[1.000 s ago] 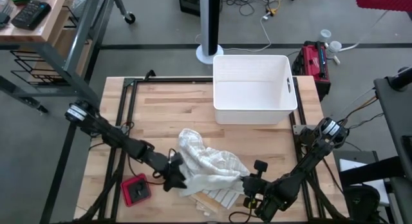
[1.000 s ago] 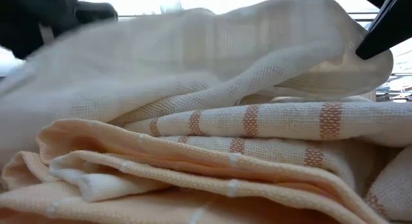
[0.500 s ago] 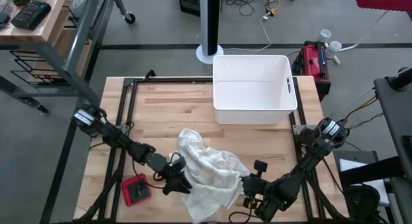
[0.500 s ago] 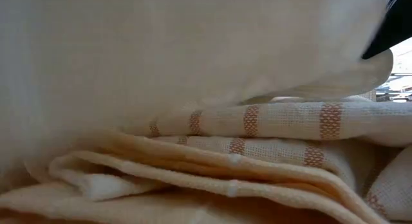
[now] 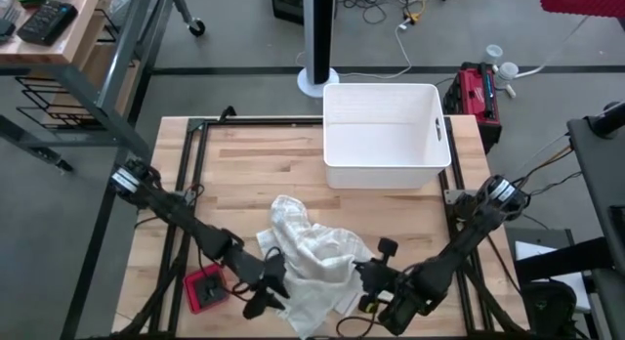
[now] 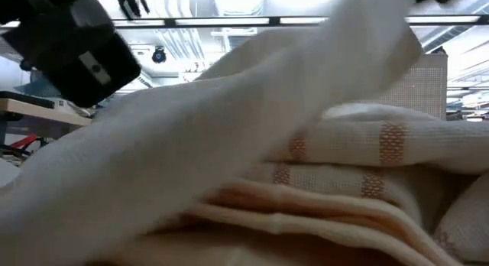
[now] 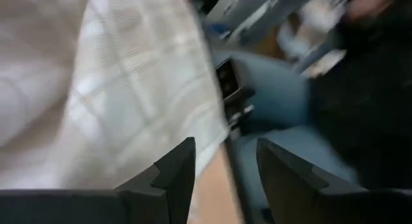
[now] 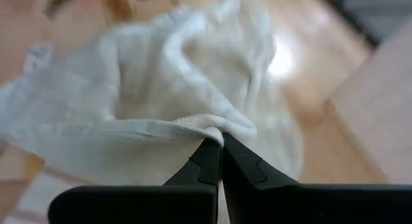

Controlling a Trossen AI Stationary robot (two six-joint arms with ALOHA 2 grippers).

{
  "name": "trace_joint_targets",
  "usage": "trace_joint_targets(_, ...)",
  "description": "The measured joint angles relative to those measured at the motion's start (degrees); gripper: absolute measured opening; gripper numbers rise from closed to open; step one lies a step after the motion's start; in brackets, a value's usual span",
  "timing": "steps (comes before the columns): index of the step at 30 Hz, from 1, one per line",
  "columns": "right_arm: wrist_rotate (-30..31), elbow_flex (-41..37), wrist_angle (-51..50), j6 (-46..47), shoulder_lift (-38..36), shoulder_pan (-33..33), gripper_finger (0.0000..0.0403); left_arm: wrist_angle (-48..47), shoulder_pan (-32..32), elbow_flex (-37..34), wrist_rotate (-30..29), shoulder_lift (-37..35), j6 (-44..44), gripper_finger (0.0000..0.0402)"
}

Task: Fold towel
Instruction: Fold the light brown kitchen towel

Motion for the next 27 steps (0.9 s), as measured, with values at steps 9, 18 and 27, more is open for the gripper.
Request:
trace_joint_targets(9, 11.3, 10.9, -1.3, -20.5, -0.3, -4.8, 0.0000, -27.2, -1.6, 16.3, -12.2, 1.1, 14.1, 0.0155)
trace_joint_targets(18, 9.6, 11.2, -3.9, -20.3, -0.4, -14.1, 0.0000, -28.1, -2.6, 15.9, -13.3, 1.5, 9.6, 0.0155)
trace_joint_targets(27, 8.6, 11.1, -3.4, -15.6, -0.4, -23.6, 0.0000, -27.3, -3.1, 13.4, -32.1, 6.3, 9.0, 0.0155)
